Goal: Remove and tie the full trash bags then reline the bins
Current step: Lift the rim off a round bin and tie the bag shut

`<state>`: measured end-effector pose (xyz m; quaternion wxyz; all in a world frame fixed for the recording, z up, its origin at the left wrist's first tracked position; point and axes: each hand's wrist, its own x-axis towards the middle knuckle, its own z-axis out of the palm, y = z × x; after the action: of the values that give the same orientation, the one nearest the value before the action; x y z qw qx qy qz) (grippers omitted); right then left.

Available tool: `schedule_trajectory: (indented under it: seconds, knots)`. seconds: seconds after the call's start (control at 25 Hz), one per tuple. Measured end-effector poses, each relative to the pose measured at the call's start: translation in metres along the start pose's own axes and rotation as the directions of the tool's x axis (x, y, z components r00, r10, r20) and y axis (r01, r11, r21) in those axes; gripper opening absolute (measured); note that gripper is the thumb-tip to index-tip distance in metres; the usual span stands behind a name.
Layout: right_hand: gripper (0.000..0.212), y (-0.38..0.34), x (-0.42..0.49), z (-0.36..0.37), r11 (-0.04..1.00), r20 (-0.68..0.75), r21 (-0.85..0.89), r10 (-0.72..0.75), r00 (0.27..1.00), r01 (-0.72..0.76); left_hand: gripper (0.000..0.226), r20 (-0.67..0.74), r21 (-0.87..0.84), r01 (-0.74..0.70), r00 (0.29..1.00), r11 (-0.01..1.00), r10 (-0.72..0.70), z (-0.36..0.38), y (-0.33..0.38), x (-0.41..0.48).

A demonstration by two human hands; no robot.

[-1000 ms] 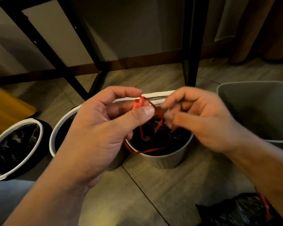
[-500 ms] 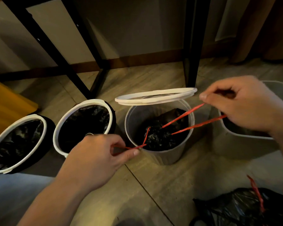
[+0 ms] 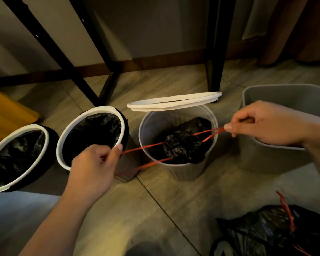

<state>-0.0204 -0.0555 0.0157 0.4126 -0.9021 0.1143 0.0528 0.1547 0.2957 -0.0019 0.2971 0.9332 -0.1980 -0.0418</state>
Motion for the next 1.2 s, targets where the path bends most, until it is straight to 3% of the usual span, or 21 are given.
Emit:
schedule_trajectory:
  seconds: [0.04,0.08,0.12,0.16,0.2,0.28,0.36,0.44,0.52,0.64,0.72,0.8,0.88,0.96,1.08,1.2]
  knots:
    - [0.036,0.001,0.001,0.0,0.998,-0.013,0.059,0.006,1.0,-0.006,0.052,-0.016,-0.337,0.145,0.987,0.93,-0.159,-0.002,0.002,0.001]
    - [0.036,0.002,0.002,0.001,0.993,-0.013,0.117,0.013,1.0,-0.012,0.042,0.061,-0.67,0.255,0.955,0.697,-0.291,-0.003,0.006,0.002]
    - [0.036,0.002,0.003,0.002,0.984,-0.01,0.179,0.028,1.0,-0.025,0.033,0.182,-0.845,0.323,0.923,0.427,-0.338,-0.006,0.012,0.002]
    - [0.037,0.001,0.004,0.003,0.971,-0.015,0.234,0.045,0.999,-0.041,0.03,0.268,-0.905,0.35,0.91,0.241,-0.316,-0.009,0.017,0.002]
    - [0.037,-0.001,0.004,0.003,0.963,-0.029,0.263,0.058,0.998,-0.048,0.031,0.314,-0.923,0.359,0.911,0.14,-0.267,-0.011,0.021,0.001]
    - [0.034,-0.006,0.002,0.0,0.972,-0.081,0.232,0.049,0.995,-0.029,0.03,0.325,-0.943,0.331,0.936,0.024,-0.135,-0.016,0.029,0.0]
    - [0.035,-0.012,-0.003,-0.007,0.985,-0.158,0.167,-0.008,0.987,0.034,0.018,0.276,-0.961,0.277,0.961,-0.018,0.023,-0.022,0.038,0.0]
    - [0.037,-0.02,-0.009,-0.014,0.988,-0.265,0.117,-0.065,0.962,0.099,0.011,0.197,-0.98,0.194,0.967,0.037,0.164,-0.024,0.051,0.001]
    - [0.035,-0.028,-0.015,-0.016,0.98,-0.379,0.061,-0.152,0.913,0.189,0.021,0.141,-0.98,0.104,0.963,0.168,0.229,-0.015,0.073,0.002]
    - [0.019,-0.045,-0.017,-0.01,0.956,-0.504,-0.003,-0.256,0.825,0.294,0.03,0.143,-0.807,-0.13,0.903,0.576,0.404,0.0,0.118,0.006]
    - [0.013,-0.06,-0.015,-0.003,0.925,-0.515,0.023,-0.314,0.797,0.379,0.032,0.317,-0.601,-0.264,0.788,0.754,0.528,0.007,0.142,0.01]
    - [0.014,-0.072,-0.013,0.004,0.889,-0.458,0.101,-0.357,0.814,0.447,0.023,0.458,-0.39,-0.434,0.674,0.812,0.58,0.01,0.158,0.015]
    - [0.015,-0.075,-0.009,0.007,0.869,-0.414,0.121,-0.396,0.82,0.481,0.01,0.491,-0.209,-0.537,0.665,0.818,0.562,0.013,0.165,0.018]
    - [0.014,-0.068,-0.004,0.005,0.819,-0.453,0.2,-0.41,0.792,0.538,0.023,0.496,-0.235,-0.445,0.71,0.864,0.5,0.014,0.163,0.022]
    - [0.022,-0.053,0.001,0.004,0.778,-0.421,0.366,-0.351,0.837,0.511,0.039,0.522,-0.497,-0.104,0.757,0.861,0.393,0.01,0.157,0.028]
    - [0.023,-0.051,0.005,0.02,0.825,-0.372,0.328,-0.334,0.866,0.46,0.039,0.538,-0.547,0.0,0.766,0.837,0.352,0.009,0.152,0.035]
